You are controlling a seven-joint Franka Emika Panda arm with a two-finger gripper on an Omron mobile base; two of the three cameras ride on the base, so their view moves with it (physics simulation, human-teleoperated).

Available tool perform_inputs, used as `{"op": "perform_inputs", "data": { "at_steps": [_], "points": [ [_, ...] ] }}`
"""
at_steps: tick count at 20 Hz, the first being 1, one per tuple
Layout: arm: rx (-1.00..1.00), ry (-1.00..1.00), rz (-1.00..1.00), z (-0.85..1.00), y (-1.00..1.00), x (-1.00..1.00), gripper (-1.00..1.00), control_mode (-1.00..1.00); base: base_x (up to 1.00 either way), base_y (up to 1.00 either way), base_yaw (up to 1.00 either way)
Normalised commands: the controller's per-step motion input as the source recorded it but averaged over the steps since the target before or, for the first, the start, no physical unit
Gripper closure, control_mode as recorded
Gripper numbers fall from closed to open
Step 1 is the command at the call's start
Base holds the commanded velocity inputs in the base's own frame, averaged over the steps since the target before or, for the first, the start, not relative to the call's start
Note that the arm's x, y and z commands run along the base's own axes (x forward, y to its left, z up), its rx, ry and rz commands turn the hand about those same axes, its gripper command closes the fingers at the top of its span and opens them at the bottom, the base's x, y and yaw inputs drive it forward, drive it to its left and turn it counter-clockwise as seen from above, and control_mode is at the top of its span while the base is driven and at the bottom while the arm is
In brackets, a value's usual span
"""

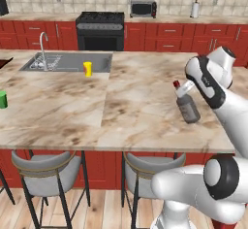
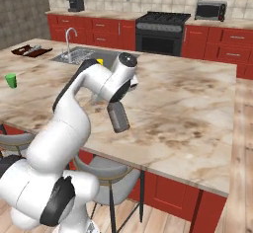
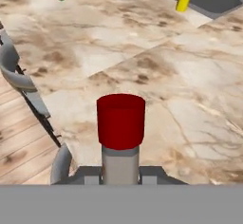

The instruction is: Place the drinks on the dining counter in a tight cluster.

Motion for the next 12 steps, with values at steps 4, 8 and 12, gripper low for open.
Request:
{"op": "perform_inputs", "data": {
  "at_steps": [4, 8, 12],
  "points": [
    [0.04, -0.02, -0.15, -0.38, 0.02, 0.89, 1.0, -1.0, 0.0, 0.0, 0.0],
    [0.27, -0.15, -0.15, -0.57, 0.03, 0.98, 1.0, -1.0, 0.0, 0.0, 0.0],
    [0.35, -0.13, -0.08, -0.65, 0.0, 0.86, 1.0, -1.0, 0.0, 0.0, 0.0]
  ]
}}
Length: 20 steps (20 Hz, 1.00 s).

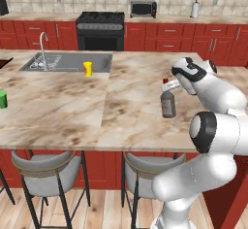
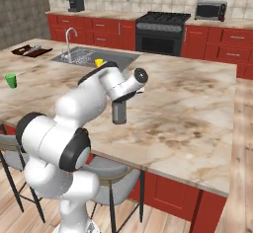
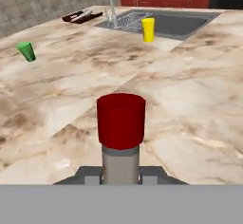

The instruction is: Place the drinks on the dining counter in a tight cluster.

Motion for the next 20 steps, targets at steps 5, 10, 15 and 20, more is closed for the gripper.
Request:
{"op": "perform_inputs", "data": {
  "at_steps": [5, 10, 15, 20],
  "points": [
    [0.15, -0.15, 0.07, -0.5, 0.0, 0.38, 1.0, -1.0, 0.0, 0.0, 0.0],
    [-0.04, -0.21, 0.08, -0.33, 0.0, 0.01, 1.0, -1.0, 0.0, 0.0, 0.0],
    [-0.11, -0.09, 0.02, -0.36, 0.0, 0.19, 1.0, -1.0, 0.0, 0.0, 0.0],
    [-0.01, 0.0, 0.0, -0.3, 0.0, 0.47, 1.0, -1.0, 0.0, 0.0, 0.0]
  ]
}}
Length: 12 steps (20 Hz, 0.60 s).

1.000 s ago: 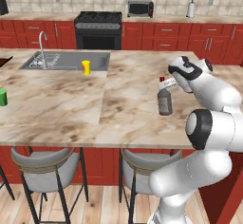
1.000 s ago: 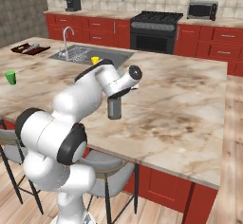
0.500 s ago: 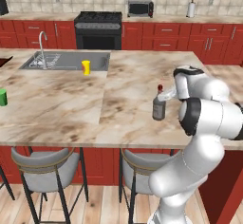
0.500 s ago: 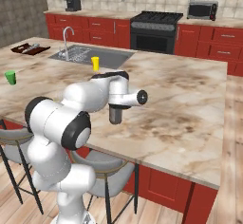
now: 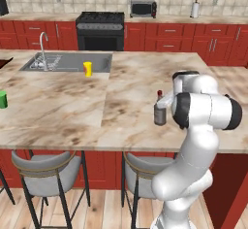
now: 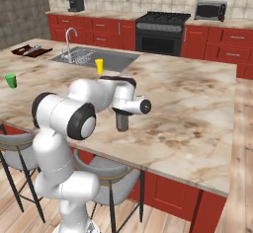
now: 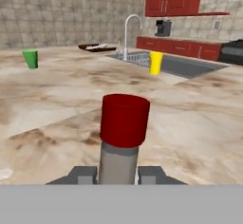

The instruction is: Place the drinks on the dining counter in a tight cluster.

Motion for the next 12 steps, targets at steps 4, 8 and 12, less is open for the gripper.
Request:
{"op": "perform_inputs", "data": {
  "at_steps": [4, 8, 12],
  "points": [
    [0.0, 0.0, 0.0, -0.28, 0.0, 0.45, 1.0, -1.0, 0.0, 0.0, 0.0],
    [0.0, -0.04, 0.0, -0.38, 0.0, 0.18, 1.0, -1.0, 0.0, 0.0, 0.0],
    [0.0, -0.22, 0.0, -0.02, 0.0, 0.04, 1.0, -1.0, 0.0, 0.0, 0.0]
  ]
}}
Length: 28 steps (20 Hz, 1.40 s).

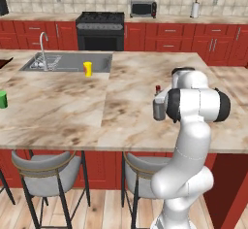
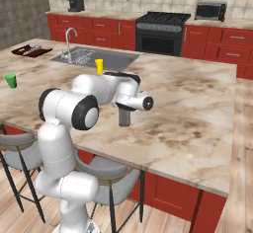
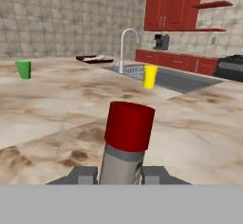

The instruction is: Place the drinks on the dining counter in a tight cluster.

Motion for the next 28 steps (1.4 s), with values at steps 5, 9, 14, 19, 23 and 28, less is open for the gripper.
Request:
{"op": "perform_inputs", "data": {
  "at_steps": [5, 9, 14, 19, 23, 28],
  "points": [
    [0.0, -0.12, 0.0, -0.1, 0.0, -0.01, 1.0, -1.0, 0.0, 0.0, 0.0],
    [0.0, 0.0, 0.0, -0.21, 0.0, 0.0, 1.0, -1.0, 0.0, 0.0, 0.0],
    [0.0, 0.0, 0.0, -0.02, 0.0, 0.0, 1.0, -1.0, 0.0, 0.0, 0.0],
    [0.0, 0.0, 0.0, 0.0, 0.0, 0.0, -1.0, -1.0, 0.0, 0.0, 0.0],
    [0.0, 0.0, -0.01, 0.0, 0.0, -0.03, -1.0, -1.0, 0.0, 0.0, 0.0],
    [0.0, 0.0, -0.08, 0.0, -0.01, -0.17, -1.0, -1.0, 0.0, 0.0, 0.0]
  ]
}}
